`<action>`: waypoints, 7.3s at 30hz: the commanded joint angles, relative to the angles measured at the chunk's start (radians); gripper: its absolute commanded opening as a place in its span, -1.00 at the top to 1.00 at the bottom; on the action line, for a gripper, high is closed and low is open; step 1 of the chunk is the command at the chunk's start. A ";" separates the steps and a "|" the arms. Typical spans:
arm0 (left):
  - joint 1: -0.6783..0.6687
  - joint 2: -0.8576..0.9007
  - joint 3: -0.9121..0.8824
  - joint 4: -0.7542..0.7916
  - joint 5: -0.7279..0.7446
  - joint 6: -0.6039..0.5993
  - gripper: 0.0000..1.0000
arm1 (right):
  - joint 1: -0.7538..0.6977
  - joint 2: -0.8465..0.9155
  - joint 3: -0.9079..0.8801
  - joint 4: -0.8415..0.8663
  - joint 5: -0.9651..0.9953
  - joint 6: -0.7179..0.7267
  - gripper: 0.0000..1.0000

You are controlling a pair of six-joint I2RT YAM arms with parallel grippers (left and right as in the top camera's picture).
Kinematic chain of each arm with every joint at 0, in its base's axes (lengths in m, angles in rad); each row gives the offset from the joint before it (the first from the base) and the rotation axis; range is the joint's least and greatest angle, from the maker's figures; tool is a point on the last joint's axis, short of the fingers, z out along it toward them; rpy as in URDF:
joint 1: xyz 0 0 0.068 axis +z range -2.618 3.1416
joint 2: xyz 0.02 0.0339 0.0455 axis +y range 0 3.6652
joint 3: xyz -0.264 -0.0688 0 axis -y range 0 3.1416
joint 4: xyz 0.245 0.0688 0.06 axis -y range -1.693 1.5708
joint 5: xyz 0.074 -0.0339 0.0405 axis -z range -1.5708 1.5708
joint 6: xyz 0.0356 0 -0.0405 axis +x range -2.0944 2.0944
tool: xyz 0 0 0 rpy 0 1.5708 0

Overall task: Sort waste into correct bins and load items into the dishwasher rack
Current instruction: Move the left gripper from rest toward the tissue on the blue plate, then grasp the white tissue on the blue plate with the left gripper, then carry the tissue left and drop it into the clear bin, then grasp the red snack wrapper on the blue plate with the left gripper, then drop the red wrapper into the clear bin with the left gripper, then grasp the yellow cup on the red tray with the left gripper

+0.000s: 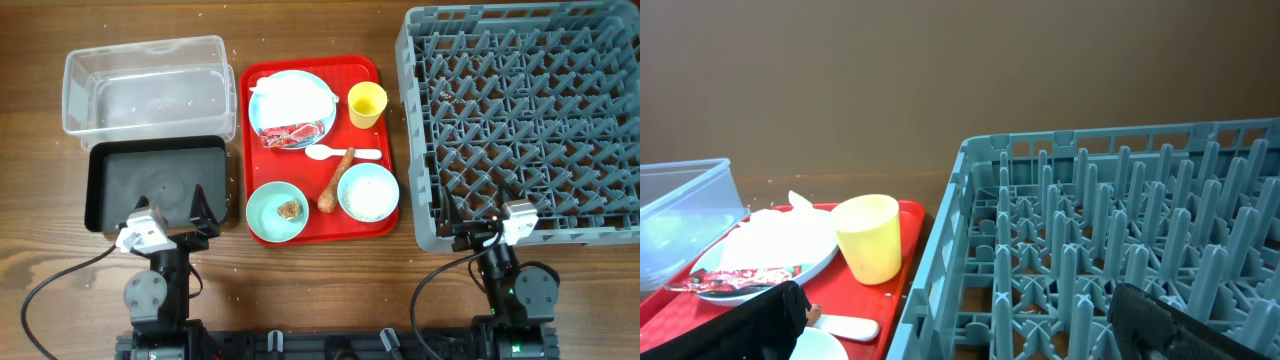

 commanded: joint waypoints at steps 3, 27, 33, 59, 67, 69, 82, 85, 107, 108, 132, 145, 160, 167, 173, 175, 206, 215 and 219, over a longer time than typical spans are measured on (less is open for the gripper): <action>0.007 -0.008 -0.008 0.013 -0.098 0.062 -1.00 | 0.003 -0.006 -0.002 0.023 0.032 -0.025 -0.99; -0.060 1.169 1.307 -0.375 0.245 0.006 -0.99 | -0.005 0.925 1.011 -0.097 -0.237 -0.181 -0.99; -0.289 1.888 2.115 -1.000 0.033 0.148 -0.99 | -0.005 1.184 1.312 -0.478 -0.325 -0.147 -1.00; -0.408 2.512 2.127 -1.048 0.139 0.459 -0.21 | -0.005 1.311 1.310 -0.639 -0.324 0.039 -0.99; -0.383 2.322 2.193 -1.049 0.136 0.318 0.92 | -0.005 1.314 1.310 -0.631 -0.342 0.039 -0.99; -0.323 2.143 2.204 -1.058 0.135 0.246 0.92 | -0.005 1.314 1.310 -0.631 -0.343 0.039 -0.99; 0.072 2.206 2.052 -1.093 0.114 0.198 -1.00 | -0.005 1.314 1.310 -0.634 -0.343 0.040 -0.99; 0.063 2.187 2.097 -1.072 0.113 0.198 -1.00 | -0.005 1.314 1.310 -0.638 -0.343 0.040 -0.99; -0.456 2.490 2.143 -0.988 0.192 0.646 -0.98 | -0.005 1.315 1.310 -0.700 -0.339 0.039 -1.00; -0.456 2.502 2.143 -0.991 0.192 0.646 -0.91 | -0.005 1.315 1.310 -0.708 -0.339 0.039 -0.99; 0.089 2.182 2.202 -1.270 0.068 -0.026 -0.29 | -0.005 1.315 1.310 -0.698 -0.339 0.039 -0.99; -0.316 2.186 2.240 -1.219 0.096 -0.096 -1.00 | -0.005 1.315 1.310 -0.690 -0.339 0.055 -1.00; -0.453 2.199 1.706 -0.756 0.080 -0.430 -0.38 | -0.005 1.315 1.310 -0.705 -0.339 0.058 -0.99; -0.452 2.263 1.706 -0.757 0.095 -0.430 0.49 | -0.005 1.316 1.310 -0.705 -0.339 0.057 -0.99; -0.443 2.248 1.755 -0.807 0.136 -0.370 0.92 | -0.005 1.316 1.310 -0.705 -0.312 0.055 -0.99; -0.415 2.206 1.864 -0.909 0.136 -0.322 0.92 | -0.005 1.316 1.310 -0.702 -0.312 0.055 -0.99; -0.586 2.352 2.256 -1.013 0.262 0.331 -0.66 | -0.004 1.348 1.310 -0.731 -0.293 0.081 -0.98; -0.578 2.423 2.228 -0.995 0.263 0.327 0.01 | -0.004 1.348 1.310 -0.732 -0.290 0.081 -0.98; -0.579 2.449 2.228 -0.980 0.263 0.327 0.39 | -0.004 1.348 1.310 -0.732 -0.288 0.080 -0.99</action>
